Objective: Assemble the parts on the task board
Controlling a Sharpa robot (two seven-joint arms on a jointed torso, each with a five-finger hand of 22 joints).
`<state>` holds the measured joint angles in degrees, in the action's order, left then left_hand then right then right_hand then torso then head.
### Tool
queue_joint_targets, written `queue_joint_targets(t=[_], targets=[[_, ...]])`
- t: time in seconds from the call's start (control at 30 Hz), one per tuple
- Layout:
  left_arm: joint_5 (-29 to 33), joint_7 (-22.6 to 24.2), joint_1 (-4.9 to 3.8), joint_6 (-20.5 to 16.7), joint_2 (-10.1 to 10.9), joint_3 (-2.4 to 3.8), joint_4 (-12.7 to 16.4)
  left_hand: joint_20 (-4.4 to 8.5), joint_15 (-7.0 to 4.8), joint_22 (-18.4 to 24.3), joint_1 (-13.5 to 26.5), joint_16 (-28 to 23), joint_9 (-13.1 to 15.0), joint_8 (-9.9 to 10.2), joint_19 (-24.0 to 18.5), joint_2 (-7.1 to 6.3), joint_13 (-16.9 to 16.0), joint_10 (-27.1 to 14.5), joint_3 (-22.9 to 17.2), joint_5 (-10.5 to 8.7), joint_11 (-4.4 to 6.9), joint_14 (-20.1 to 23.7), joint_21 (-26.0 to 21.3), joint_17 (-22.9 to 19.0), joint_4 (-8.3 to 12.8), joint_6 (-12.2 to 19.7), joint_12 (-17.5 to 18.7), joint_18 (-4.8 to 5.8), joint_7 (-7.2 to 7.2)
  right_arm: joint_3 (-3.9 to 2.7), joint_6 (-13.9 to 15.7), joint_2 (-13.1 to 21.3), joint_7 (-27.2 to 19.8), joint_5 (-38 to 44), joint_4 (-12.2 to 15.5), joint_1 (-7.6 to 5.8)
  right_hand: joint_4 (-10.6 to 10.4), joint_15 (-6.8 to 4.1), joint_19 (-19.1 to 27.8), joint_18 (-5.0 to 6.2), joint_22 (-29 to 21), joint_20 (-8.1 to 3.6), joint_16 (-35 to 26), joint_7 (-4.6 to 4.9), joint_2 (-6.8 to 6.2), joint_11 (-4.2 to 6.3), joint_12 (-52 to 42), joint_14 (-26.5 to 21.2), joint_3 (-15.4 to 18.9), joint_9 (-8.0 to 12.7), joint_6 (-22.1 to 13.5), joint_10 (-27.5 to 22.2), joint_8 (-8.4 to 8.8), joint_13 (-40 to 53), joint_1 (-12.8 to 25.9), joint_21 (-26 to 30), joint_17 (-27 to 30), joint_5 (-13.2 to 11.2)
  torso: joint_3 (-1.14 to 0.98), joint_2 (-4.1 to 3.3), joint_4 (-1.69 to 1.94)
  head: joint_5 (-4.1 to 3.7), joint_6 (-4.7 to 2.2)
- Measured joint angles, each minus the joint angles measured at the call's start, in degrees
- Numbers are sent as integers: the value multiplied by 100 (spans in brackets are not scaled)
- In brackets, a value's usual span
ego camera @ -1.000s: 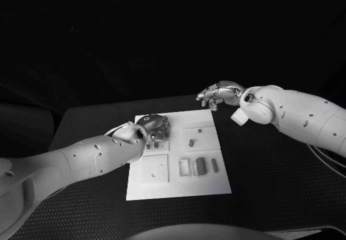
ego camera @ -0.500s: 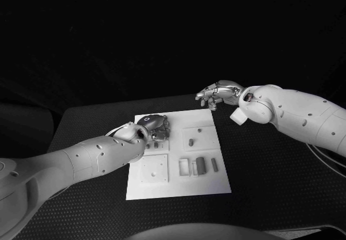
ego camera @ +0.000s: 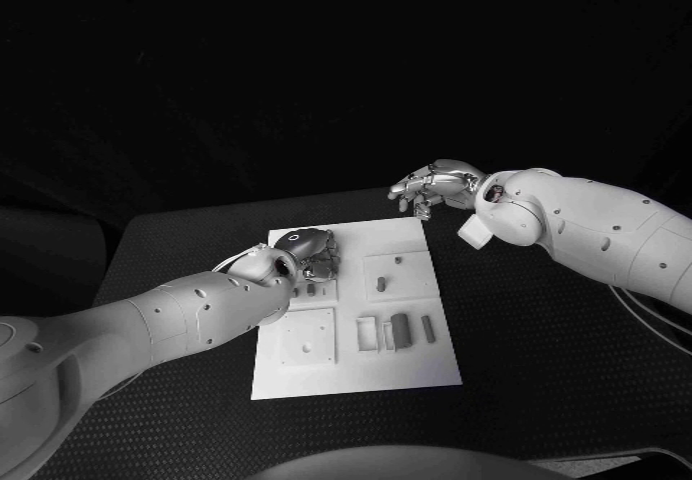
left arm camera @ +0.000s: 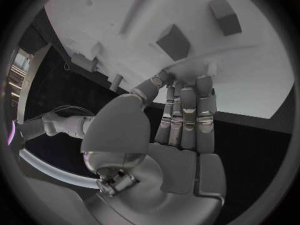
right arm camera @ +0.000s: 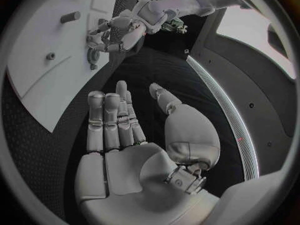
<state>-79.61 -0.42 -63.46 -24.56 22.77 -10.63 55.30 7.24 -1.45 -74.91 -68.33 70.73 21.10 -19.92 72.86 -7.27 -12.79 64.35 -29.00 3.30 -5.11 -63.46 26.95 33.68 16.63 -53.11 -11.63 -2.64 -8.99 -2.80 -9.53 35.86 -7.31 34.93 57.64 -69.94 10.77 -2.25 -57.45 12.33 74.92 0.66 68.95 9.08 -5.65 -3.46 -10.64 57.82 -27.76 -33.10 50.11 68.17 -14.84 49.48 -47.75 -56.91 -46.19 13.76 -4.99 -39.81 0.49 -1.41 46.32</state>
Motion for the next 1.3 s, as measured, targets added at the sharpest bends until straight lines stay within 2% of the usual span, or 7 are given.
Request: queue_joint_targets(t=[0.23,0.33,0.93,1.2,1.3], targets=[[15,0,8,44,-39,6,-59,-8,0,0,71,25,3,0,6,71,-28,2,0,0,2,0,41,16,0,-11,0,0,12,0,0,-5,0,0,-4,0,0,1,13,0,0,-13,0,-8,0,0,0,1,0,-5,7,0,0,0,0,0,0,0,1,3,-3,-10,5],[20,1,10,71,-55,12,-81,-8,-19,1,94,25,10,0,6,94,-43,41,0,0,42,-19,43,19,0,-41,-1,0,42,0,0,-8,0,0,-5,0,0,2,14,0,0,-12,0,-9,0,0,0,2,0,-5,7,0,0,0,0,0,0,0,2,3,-3,-15,7],[49,43,17,137,-88,32,-139,1,-34,-3,104,48,16,-22,19,342,-54,142,-115,0,46,-33,94,39,4,-122,17,0,80,0,0,-18,0,2,-10,0,0,-11,22,0,0,-3,0,2,0,0,0,-11,0,-4,21,0,0,1,0,0,-1,0,7,4,0,-11,30],[54,49,11,196,-88,38,-139,52,-120,-2,77,89,25,-56,90,412,-85,343,-271,19,116,-122,200,61,12,-207,56,0,121,0,0,-17,0,2,-8,0,16,-10,23,0,0,-2,0,1,0,0,0,-10,-16,-4,22,0,0,1,0,0,-1,0,10,4,3,-20,34],[53,49,7,216,-88,41,-140,55,-103,-2,62,111,31,-67,110,427,-87,375,-300,18,125,-145,218,68,14,-238,59,0,130,0,-1,-17,0,2,-9,0,16,-10,23,-1,-1,-2,0,1,0,0,0,-10,-16,-4,22,0,0,1,0,0,-1,0,12,2,4,-23,36]])
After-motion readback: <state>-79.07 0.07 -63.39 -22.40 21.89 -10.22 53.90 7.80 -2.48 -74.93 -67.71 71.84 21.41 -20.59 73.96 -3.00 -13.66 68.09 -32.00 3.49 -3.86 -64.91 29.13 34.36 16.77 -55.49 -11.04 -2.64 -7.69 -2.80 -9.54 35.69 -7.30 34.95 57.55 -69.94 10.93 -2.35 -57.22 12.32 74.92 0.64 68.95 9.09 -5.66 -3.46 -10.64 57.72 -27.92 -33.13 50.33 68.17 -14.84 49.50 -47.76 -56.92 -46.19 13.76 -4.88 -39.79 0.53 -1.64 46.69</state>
